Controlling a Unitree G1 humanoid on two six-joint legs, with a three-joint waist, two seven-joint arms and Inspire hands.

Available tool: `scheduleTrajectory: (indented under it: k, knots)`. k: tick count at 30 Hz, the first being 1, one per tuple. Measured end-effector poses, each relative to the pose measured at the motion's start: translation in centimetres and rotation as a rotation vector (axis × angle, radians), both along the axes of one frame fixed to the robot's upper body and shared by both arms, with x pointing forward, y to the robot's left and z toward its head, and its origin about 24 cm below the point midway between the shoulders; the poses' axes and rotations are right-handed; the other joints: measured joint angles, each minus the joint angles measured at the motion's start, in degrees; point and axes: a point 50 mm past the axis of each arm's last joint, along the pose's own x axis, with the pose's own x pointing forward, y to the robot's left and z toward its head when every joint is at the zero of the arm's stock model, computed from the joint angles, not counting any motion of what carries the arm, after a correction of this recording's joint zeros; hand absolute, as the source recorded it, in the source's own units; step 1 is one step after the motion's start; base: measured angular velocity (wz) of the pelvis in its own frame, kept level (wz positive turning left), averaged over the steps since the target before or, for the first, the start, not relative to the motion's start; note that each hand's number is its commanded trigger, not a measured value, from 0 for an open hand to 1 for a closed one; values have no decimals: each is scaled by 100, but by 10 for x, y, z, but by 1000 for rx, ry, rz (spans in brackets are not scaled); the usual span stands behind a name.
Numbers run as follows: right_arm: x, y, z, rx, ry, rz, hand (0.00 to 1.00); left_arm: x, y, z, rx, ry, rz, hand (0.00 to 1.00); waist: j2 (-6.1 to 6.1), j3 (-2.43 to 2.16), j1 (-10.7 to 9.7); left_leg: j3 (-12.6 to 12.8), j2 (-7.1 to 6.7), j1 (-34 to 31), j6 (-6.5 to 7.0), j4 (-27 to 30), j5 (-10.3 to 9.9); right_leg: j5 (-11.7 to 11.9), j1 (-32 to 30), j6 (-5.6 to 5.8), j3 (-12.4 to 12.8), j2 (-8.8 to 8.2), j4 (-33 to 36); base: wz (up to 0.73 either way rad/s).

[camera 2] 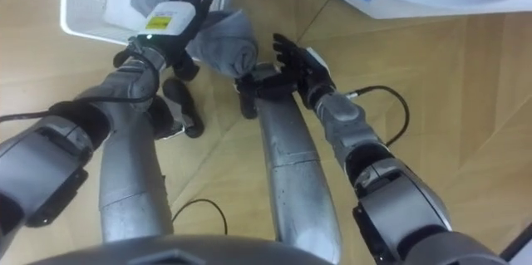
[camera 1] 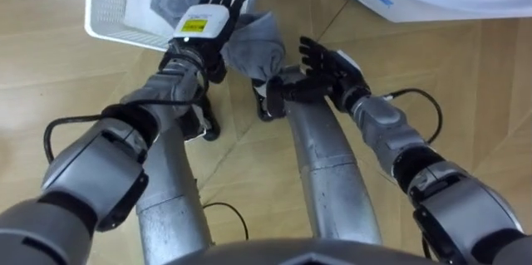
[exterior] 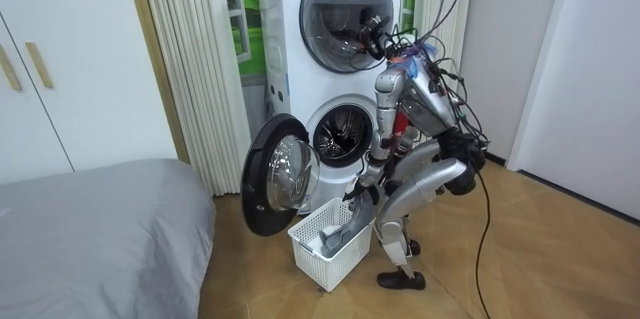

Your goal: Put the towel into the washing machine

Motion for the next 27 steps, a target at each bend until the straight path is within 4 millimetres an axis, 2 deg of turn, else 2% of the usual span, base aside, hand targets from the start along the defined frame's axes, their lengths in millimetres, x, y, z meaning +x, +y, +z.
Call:
scheduleTrajectory:
  k: [6, 7, 9, 11, 18, 22, 27]
  knots:
    - [-1, 4, 0, 15, -5, 23, 0, 2, -1, 3, 25, -19, -30, 0, -69, -6, -123, -131, 31, -115, -42, 55, -25, -42, -8, -39, -140, 16, -28, 2]
    - [-1, 4, 0, 17, -4, 21, 0, 2, -1, 3, 28, -21, -33, 60, -71, -7, -124, -138, 33, -122, -43, 59, -30, -47, -8, -40, -150, 16, -30, 0]
    - [-1, 4, 0, 17, -4, 20, 0, 1, -3, 2, 48, -25, -52, 94, -77, -7, -127, -142, 32, -128, -39, 59, -45, -65, -8, -32, -157, 16, -36, 0]
    - [-1, 4, 1, 18, -6, 21, 0, -1, -5, 0, 70, -23, -81, 100, -79, -8, -148, -138, 17, -129, -25, 54, -58, -84, -8, -21, -152, 10, -37, 0]
    - [-2, 9, 2, 8, -29, 56, 0, -4, -3, -4, 110, 0, -112, 100, -179, -24, -320, -102, -2, -112, -7, 34, -67, -110, -8, -8, -128, 8, -41, 0]
    - [-2, 11, 3, 7, -32, 68, 0, -3, 5, -4, 135, 28, -105, 100, -222, -27, -360, -108, 8, -115, -5, 36, -68, -110, -9, -8, -129, 10, -39, 0]
    - [-2, 12, 2, -11, -36, 70, 0, -1, 5, -3, 129, 63, -95, 100, -268, -45, -360, -110, -6, -108, 1, 19, -69, -110, -9, -8, -123, -6, -51, 0]
